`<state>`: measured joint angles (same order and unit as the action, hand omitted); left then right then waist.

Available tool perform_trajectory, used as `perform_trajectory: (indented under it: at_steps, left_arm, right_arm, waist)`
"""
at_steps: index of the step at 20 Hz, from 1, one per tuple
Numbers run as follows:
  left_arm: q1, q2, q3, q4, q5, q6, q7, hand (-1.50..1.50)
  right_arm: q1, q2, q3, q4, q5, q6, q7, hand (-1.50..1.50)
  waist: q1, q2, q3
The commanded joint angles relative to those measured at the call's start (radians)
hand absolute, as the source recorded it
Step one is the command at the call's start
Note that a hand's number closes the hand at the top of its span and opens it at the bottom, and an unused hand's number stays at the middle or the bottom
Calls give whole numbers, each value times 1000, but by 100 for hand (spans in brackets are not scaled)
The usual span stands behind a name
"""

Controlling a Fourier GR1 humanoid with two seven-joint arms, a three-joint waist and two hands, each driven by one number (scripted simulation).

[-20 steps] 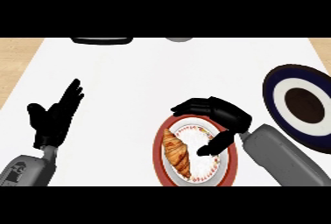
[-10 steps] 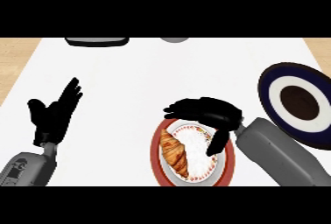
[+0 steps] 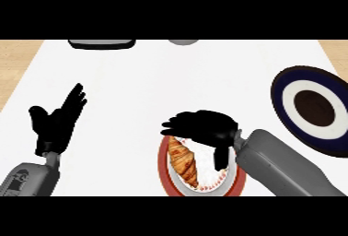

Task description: Pick the croissant from the plate and place it in the plate

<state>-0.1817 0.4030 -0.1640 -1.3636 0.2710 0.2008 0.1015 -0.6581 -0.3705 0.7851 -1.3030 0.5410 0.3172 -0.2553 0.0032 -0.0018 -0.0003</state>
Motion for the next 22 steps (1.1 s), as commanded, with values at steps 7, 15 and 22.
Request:
perform_trajectory:
  at_steps: [7, 15, 22]
  left_arm:
    - [68, -8, 39, -35, -22, -56, -46, 0]
    - [-23, -39, 75, -4, -49, -68, 48, 0]
    - [41, -59, 101, -54, -86, -87, 32, 0]
  right_arm:
    - [-15, 88, 29, -1, 231, 95, 158, -150]
    - [35, 227, 51, 47, 381, 171, 214, -150]
    - [8, 263, -33, 119, 490, 184, 160, -150]
  waist:
    - [4, 0, 0]
    - [-1, 2, 0]
    - [4, 2, 0]
